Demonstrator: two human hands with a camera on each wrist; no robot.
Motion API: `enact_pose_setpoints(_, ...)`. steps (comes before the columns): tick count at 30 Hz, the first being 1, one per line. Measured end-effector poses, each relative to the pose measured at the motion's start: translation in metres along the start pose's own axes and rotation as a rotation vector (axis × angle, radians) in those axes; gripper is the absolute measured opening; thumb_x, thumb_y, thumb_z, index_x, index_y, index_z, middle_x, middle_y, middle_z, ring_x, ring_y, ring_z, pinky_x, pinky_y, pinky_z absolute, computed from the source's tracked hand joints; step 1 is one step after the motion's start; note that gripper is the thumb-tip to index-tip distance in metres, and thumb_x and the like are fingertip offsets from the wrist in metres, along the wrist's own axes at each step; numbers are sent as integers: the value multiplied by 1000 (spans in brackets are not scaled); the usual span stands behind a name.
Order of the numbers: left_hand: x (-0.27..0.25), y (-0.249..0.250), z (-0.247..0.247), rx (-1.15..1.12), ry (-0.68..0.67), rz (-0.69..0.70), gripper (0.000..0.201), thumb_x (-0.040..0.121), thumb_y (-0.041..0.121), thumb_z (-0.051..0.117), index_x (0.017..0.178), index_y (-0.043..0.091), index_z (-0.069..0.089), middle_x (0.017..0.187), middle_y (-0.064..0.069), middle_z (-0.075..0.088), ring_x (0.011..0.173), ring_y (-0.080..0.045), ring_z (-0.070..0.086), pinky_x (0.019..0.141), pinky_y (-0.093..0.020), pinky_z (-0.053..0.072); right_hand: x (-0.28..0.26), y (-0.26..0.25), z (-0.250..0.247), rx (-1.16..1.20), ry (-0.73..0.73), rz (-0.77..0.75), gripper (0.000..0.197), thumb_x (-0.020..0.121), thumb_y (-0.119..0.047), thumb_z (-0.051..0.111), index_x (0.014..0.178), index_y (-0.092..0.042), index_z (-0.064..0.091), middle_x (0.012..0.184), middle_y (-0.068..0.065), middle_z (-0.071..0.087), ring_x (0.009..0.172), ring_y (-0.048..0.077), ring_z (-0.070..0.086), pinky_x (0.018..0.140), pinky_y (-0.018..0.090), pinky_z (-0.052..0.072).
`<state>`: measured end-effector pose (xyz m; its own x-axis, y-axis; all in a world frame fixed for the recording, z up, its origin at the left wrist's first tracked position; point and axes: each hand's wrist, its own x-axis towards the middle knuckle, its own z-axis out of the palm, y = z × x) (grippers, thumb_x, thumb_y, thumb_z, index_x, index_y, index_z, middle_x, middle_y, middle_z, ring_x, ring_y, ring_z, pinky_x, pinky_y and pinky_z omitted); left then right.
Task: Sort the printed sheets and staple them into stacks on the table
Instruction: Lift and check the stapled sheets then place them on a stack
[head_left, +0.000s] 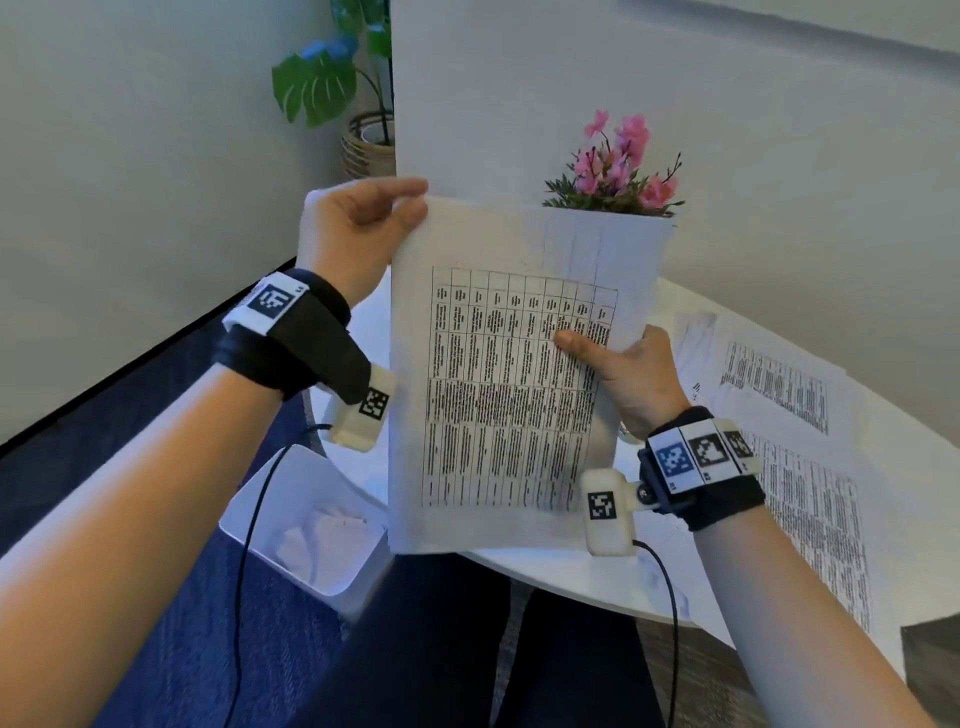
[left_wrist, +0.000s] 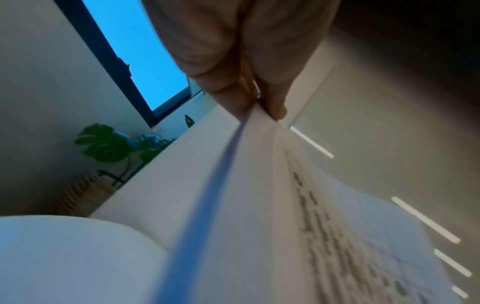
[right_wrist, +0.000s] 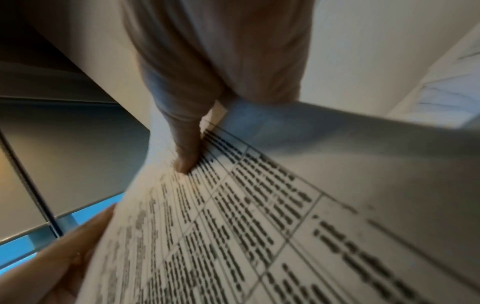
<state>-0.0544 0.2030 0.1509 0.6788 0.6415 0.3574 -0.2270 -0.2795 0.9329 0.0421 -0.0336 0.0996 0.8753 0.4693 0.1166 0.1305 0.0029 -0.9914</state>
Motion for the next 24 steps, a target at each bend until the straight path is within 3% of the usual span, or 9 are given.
enact_pose_setpoints(2, -1, -15, 0, 90, -41, -60, 21, 87, 15, 68, 107, 12, 70, 90, 2, 71, 76, -3, 66, 71, -22, 57, -4, 12, -2, -12, -20, 67, 29, 75, -4, 77, 59, -19, 58, 52, -7, 64, 54, 4, 64, 62, 25, 52)
enact_pose_setpoints(4, -4, -36, 0, 193, -64, -141, 23, 86, 18, 69, 109, 15, 71, 98, -2, 70, 85, -11, 67, 79, -25, 58, -7, 25, -1, -109, -9, 165, 34, 64, -29, 85, 67, -18, 53, 61, -4, 66, 63, 10, 65, 69, 32, 51)
enact_pose_setpoints(9, -17, -89, 5, 266, -90, -476, 61, 76, 42, 74, 130, 21, 55, 117, -10, 65, 103, -25, 64, 90, -46, 53, -11, 68, 4, -206, -3, 378, 105, 42, -64, 85, 105, 16, 58, 109, 32, 62, 100, 47, 60, 93, 57, 47)
enact_pose_setpoints(12, -42, -104, 15, 287, -246, -752, 72, 84, 38, 69, 141, 8, 38, 129, -15, 53, 112, -33, 57, 89, -45, 51, -7, 81, 3, -120, 55, 461, 74, 61, -37, 86, 115, 3, 57, 122, 11, 62, 110, 20, 54, 100, 36, 38)
enact_pose_setpoints(14, -62, -112, 21, 399, -457, -804, 49, 88, 39, 63, 122, 5, 54, 104, -18, 58, 87, -31, 58, 71, -37, 47, -3, 88, 4, -78, 56, 490, 90, 45, -45, 90, 119, -5, 59, 123, 4, 61, 116, 20, 52, 105, 44, 37)
enact_pose_setpoints(16, -75, -125, 25, 520, -507, -765, 32, 93, 36, 57, 99, 4, 58, 79, -14, 53, 73, -26, 54, 66, -32, 41, 1, 97, 6, -83, 38, 496, 91, 39, -50, 90, 116, -11, 64, 119, 6, 65, 113, 27, 58, 101, 51, 43)
enact_pose_setpoints(19, -80, -133, 30, 587, -490, -742, 26, 96, 21, 54, 108, -2, 54, 88, -12, 57, 95, -28, 54, 79, -32, 40, 2, 107, 13, -82, -53, 474, 73, 68, -31, 83, 131, -8, 53, 129, 9, 59, 119, 23, 54, 103, 47, 40)
enact_pose_setpoints(21, -80, -138, 31, 649, -501, -750, 34, 94, 19, 56, 118, -4, 53, 111, -20, 60, 105, -32, 56, 84, -33, 42, 4, 115, 14, -140, -89, 474, 89, 62, -41, 85, 137, -10, 47, 135, 7, 54, 124, 23, 49, 105, 49, 38)
enact_pose_setpoints(24, -79, -139, 30, 785, -497, -760, 47, 91, 22, 59, 129, -4, 48, 126, -19, 55, 115, -33, 53, 94, -35, 42, 10, 114, 8, -365, -94, 524, 52, 74, -31, 80, 115, -2, 63, 115, 18, 65, 106, 34, 62, 95, 56, 47)
